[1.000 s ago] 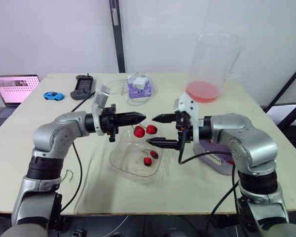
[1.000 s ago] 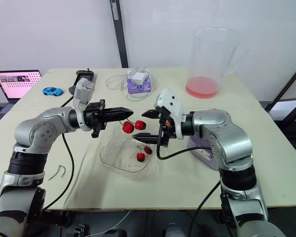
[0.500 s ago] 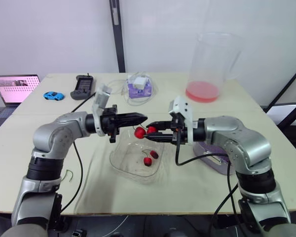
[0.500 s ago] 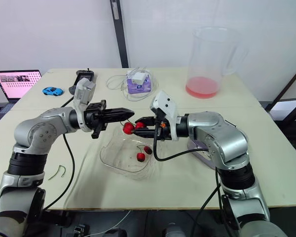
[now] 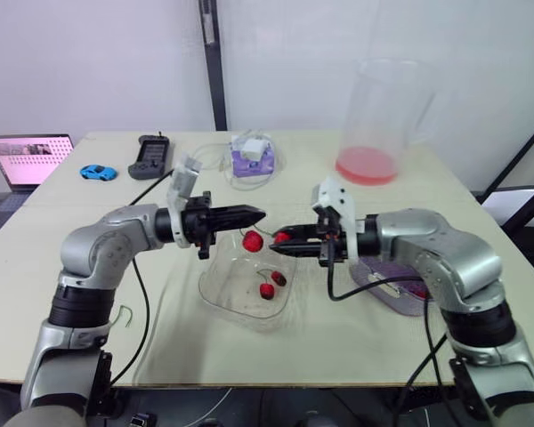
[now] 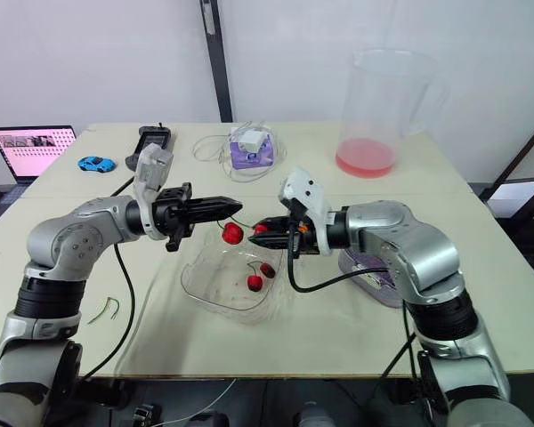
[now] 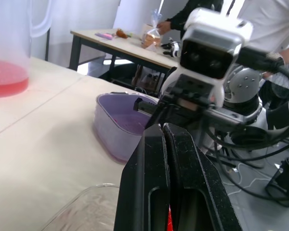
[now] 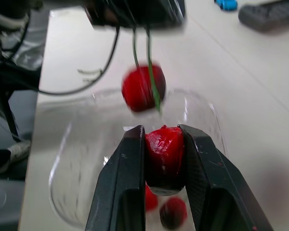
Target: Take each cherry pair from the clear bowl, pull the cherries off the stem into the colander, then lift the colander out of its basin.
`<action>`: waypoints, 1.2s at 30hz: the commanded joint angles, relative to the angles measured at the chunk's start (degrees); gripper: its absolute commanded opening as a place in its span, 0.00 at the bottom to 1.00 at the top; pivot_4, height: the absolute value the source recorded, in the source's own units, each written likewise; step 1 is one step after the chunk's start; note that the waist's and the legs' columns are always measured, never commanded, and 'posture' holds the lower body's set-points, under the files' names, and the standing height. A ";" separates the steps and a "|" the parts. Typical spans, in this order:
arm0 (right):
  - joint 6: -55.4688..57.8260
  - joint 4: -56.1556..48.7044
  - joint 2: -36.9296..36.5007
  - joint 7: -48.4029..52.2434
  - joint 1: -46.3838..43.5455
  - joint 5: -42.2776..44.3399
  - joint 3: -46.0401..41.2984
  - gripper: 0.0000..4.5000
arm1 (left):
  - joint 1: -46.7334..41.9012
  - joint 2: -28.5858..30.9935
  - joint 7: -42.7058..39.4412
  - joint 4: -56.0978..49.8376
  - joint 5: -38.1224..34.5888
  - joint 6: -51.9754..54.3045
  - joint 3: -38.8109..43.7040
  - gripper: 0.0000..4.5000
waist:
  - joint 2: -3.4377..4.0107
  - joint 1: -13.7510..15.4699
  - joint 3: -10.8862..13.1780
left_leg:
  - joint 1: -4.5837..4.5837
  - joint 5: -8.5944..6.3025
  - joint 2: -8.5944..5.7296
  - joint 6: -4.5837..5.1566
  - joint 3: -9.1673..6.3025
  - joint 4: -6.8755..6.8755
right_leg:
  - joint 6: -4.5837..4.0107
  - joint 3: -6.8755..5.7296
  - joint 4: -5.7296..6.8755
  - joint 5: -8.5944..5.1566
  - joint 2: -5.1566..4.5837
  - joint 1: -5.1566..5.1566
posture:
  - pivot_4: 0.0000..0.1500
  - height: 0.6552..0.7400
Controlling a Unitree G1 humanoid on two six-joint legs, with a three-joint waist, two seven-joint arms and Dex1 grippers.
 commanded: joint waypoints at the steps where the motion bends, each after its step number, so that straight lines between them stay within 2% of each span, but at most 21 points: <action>1: -2.33 0.66 -3.91 1.81 1.69 0.42 -2.33 0.23 | 0.38 0.82 -0.20 -2.07 -1.01 -0.56 1.81 0.00 | 0.00 0.13 0.00 | 0.00 0.00 0.00 0.00 0.01 0.00 | 0.00 0.00 0.00 0.00 0.00 0.00 | 1.00 0.92; 8: -3.97 3.30 -10.97 4.36 3.40 2.36 -7.24 0.23 | 0.24 0.57 -0.05 -1.58 -0.66 -0.96 1.86 0.00 | 0.00 0.56 0.00 | 0.00 0.00 0.00 0.01 0.03 0.00 | 0.00 0.02 -0.01 0.00 0.01 0.00 | 1.00 0.92; 12: -9.29 9.89 -17.68 5.54 2.09 -1.78 -8.75 0.23 | 0.07 0.13 0.15 -1.37 -0.54 -1.47 1.88 0.00 | -0.01 0.86 0.01 | 0.00 0.00 0.00 0.01 0.07 0.01 | 0.00 0.03 -0.04 0.00 -0.01 0.01 | 1.00 0.92; 17: -17.09 16.49 -27.41 9.35 4.27 -9.64 -5.10 0.23 | 0.52 -0.53 -0.02 -0.39 0.39 -3.30 1.74 0.00 | 0.00 0.87 0.02 | 0.00 -0.01 0.00 0.02 0.12 0.01 | 0.01 0.05 -0.08 0.00 -0.02 0.00 | 1.00 0.92; 22: -18.74 20.03 -30.27 11.13 7.98 -12.27 -3.79 0.23 | 0.61 -0.81 0.30 0.07 0.56 -4.36 1.77 0.00 | 0.01 0.64 0.03 | 0.01 -0.02 0.00 0.03 0.13 0.02 | 0.01 0.09 -0.08 0.00 0.00 0.01 | 1.00 0.92; 25: -15.62 20.14 -30.16 11.96 8.67 -10.79 -4.72 0.42 | 0.65 -0.93 0.53 0.10 0.65 -4.63 1.83 0.00 | 0.05 0.63 0.04 | 0.05 -0.01 0.01 0.02 0.16 0.01 | 0.01 0.14 -0.05 0.00 0.03 -0.01 | 1.00 0.92; 29: -13.59 19.50 -31.39 13.04 7.16 -10.19 -5.52 0.84 | 0.24 -1.18 1.35 0.07 -0.61 -3.59 2.49 0.00 | 0.05 0.86 0.04 | 0.03 -0.01 0.01 0.02 0.16 0.02 | 0.01 0.13 -0.05 0.00 0.01 0.00 | 1.00 0.92; 31: -12.53 19.09 -31.62 13.72 5.78 -9.37 -6.02 0.99 | 0.08 -1.28 1.58 -0.10 -1.37 -3.18 2.84 0.00 | 0.05 0.86 0.04 | 0.02 -0.01 0.00 0.02 0.16 0.02 | 0.01 0.13 -0.06 0.00 0.00 0.00 | 1.00 0.92; 36: 0.14 9.90 -21.34 12.10 -3.59 4.00 -7.90 0.99 | -0.45 -1.80 2.10 -0.57 -2.29 -2.57 2.97 0.00 | 0.09 0.26 0.04 | 0.07 0.02 0.06 -0.03 0.15 0.01 | 0.01 0.15 -0.03 0.00 0.08 -0.01 | 1.00 0.92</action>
